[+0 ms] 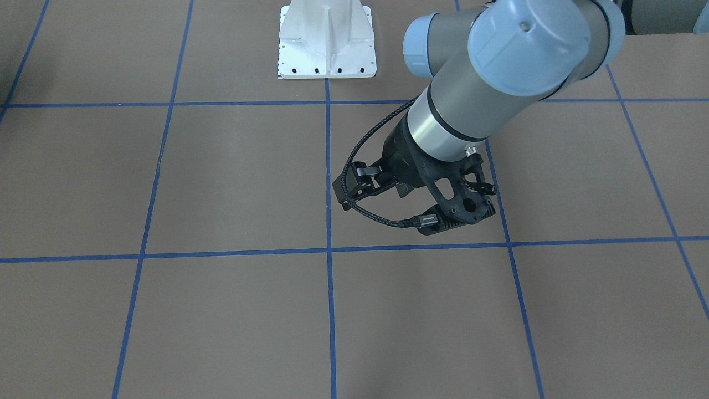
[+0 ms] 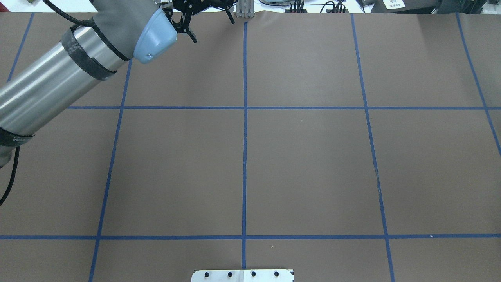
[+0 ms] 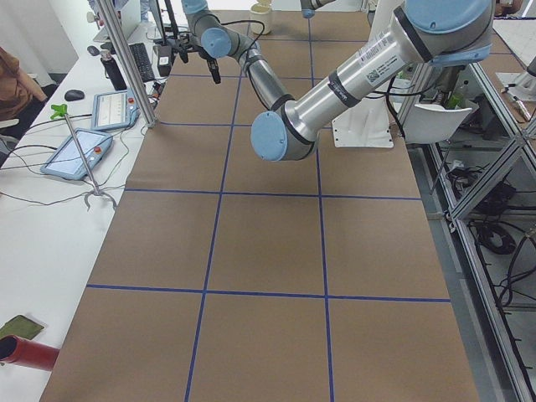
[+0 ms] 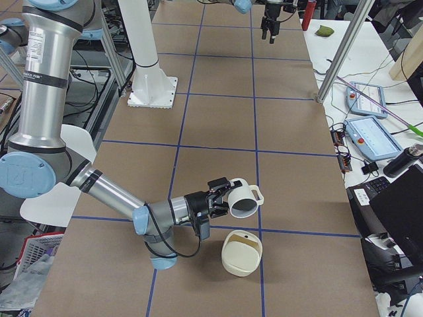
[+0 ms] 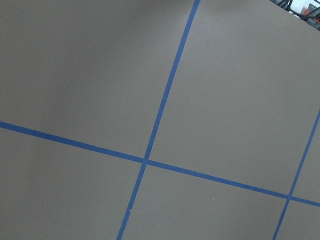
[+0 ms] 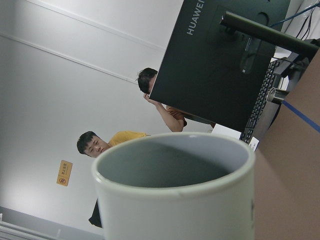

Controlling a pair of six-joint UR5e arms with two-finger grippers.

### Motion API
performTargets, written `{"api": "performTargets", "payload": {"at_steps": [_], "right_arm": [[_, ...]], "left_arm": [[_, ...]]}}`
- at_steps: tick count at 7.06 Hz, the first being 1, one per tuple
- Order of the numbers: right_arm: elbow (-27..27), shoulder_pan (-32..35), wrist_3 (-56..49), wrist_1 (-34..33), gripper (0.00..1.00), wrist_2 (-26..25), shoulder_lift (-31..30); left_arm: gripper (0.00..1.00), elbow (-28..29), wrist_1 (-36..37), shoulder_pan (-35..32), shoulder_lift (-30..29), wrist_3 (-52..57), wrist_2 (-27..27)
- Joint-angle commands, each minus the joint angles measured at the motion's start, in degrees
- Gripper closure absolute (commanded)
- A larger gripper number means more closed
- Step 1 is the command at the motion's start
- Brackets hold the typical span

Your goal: Left arm hands cup to right arm to dump lemon

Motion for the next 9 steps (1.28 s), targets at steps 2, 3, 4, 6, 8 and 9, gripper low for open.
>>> {"api": "performTargets", "payload": {"at_steps": [2, 3, 4, 6, 8, 9], "right_arm": [[-0.4, 0.0, 7.4, 0.5, 1.00, -0.1, 0.3], [-0.4, 0.6, 10.3, 0.6, 1.00, 0.0, 0.3], [-0.4, 1.0, 13.6, 0.6, 1.00, 0.0, 0.3], [-1.6, 1.1, 19.4, 4.2, 1.00, -0.1, 0.3], [-3.3, 1.5, 24.4, 7.5, 1.00, -0.3, 0.5], [-5.0, 3.0, 25.8, 7.5, 1.00, -0.5, 2.7]], "left_arm": [[0.00, 0.0, 0.0, 0.1, -0.1, 0.2, 0.8], [0.00, 0.0, 0.0, 0.2, -0.2, 0.3, 1.4], [0.00, 0.0, 0.0, 0.2, -0.2, 0.4, 1.5], [0.00, -0.1, 0.0, 0.3, -0.5, 0.7, 2.7], [0.00, -0.1, 0.0, 0.4, -0.8, 0.7, 4.0], [0.00, -0.1, 0.0, 0.5, -0.8, 1.0, 4.4]]}}
